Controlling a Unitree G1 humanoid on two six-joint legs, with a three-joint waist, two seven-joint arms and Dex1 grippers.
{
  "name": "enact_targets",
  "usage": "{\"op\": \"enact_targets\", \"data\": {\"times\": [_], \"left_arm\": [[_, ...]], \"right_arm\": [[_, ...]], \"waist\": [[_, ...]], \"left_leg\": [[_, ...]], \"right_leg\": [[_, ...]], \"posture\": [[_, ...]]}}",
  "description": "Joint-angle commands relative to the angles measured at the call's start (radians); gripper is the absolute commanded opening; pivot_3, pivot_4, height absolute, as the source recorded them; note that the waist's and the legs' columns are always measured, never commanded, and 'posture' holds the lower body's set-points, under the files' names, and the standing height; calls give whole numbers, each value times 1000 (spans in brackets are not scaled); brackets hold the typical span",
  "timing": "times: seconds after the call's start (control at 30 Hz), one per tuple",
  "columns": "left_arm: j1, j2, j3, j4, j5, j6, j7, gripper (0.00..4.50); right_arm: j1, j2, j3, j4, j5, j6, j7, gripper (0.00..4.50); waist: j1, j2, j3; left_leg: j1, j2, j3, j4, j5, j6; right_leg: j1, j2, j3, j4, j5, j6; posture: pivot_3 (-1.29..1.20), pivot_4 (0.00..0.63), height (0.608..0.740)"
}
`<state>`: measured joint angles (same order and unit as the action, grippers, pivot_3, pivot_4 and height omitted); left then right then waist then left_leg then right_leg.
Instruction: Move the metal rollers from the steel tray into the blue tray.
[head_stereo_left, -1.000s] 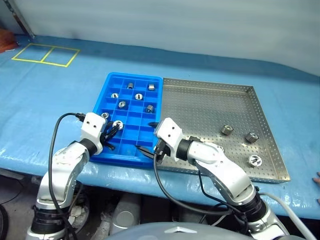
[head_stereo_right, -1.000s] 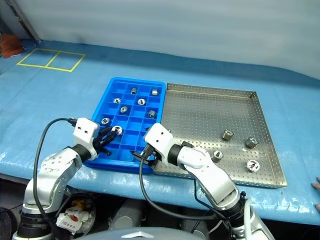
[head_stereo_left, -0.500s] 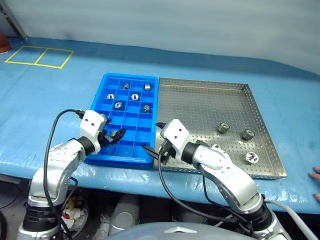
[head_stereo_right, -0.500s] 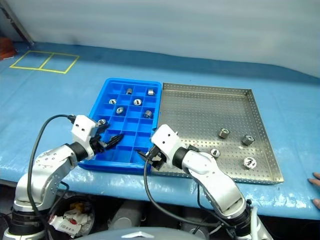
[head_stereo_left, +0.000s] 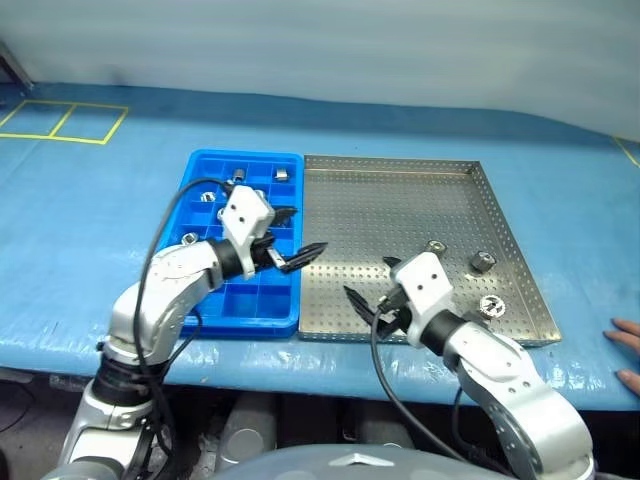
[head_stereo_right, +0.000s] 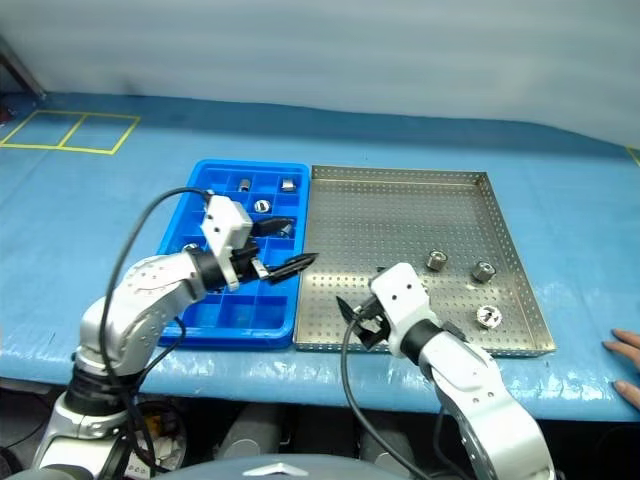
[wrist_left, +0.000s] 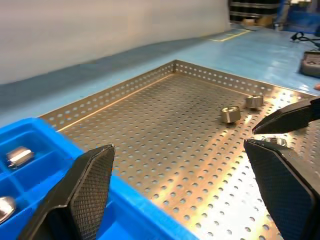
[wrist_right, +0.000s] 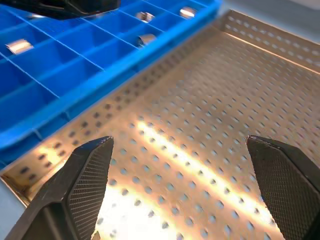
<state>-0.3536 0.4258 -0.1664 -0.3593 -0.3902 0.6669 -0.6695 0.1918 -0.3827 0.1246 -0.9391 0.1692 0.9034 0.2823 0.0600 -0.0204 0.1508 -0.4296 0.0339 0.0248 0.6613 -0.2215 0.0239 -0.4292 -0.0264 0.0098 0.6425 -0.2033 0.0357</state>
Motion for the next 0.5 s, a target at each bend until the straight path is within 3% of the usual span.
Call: {"op": "enact_targets", "data": {"times": [0.03,0.2,0.5], "left_arm": [[-64,-29,-90,74,44,-62,-49,4486],[-144,-102,-201,233,95,-119,-113,4486],[-272,-279,-311,567,225,-265,-129,4486]], "right_arm": [[60,6,-59,-95,-3,11,-35,4500],[175,21,-100,-108,-18,-17,-102,4500],[245,27,-73,-108,-1,-85,-169,4500]], "waist": [[-19,0,0],[-50,1,-1],[-84,1,-1]], "left_leg": [[0,0,0,0,0,0],[1,-3,-1,0,0,0],[1,-4,-1,1,0,0]], "right_leg": [[0,0,0,0,0,0],[0,1,2,0,0,0],[0,1,3,1,0,1]], "posture": [[20,150,740],[-81,150,740],[-81,150,740]]}}
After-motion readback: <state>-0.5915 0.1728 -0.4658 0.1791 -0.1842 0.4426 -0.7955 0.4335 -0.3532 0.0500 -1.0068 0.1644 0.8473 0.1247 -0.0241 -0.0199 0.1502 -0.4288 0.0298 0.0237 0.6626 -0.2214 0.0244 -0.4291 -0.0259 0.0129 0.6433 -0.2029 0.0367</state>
